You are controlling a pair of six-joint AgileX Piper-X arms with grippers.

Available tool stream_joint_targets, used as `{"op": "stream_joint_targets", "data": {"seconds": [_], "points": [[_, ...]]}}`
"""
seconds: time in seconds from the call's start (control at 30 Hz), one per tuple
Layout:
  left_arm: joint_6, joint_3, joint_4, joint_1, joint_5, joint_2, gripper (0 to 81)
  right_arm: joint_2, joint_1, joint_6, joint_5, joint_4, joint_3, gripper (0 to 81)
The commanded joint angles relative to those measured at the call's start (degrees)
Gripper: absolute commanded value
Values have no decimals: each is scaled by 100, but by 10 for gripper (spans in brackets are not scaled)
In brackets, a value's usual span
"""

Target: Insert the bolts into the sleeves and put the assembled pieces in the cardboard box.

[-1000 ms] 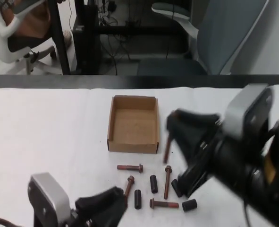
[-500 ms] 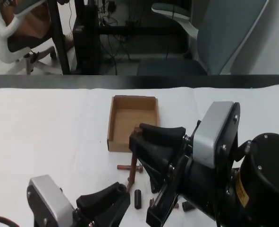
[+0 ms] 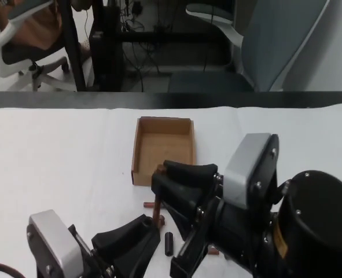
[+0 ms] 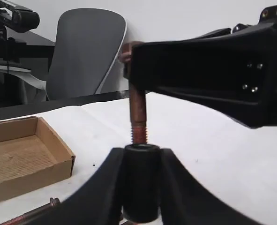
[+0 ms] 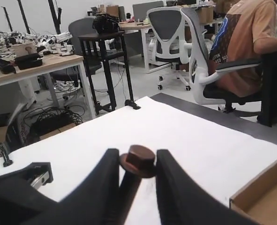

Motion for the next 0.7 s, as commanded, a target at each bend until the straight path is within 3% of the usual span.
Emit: {"op": "stream_joint_targets", "data": {"seconds": [0.0, 0.67], "points": [[26, -9, -61, -18, -46, 6, 18, 45, 16, -31, -39, -428, -71, 6], [407, -9, -127, -6, -349, 6, 18, 5, 202, 43, -39, 49, -117, 6]]}}
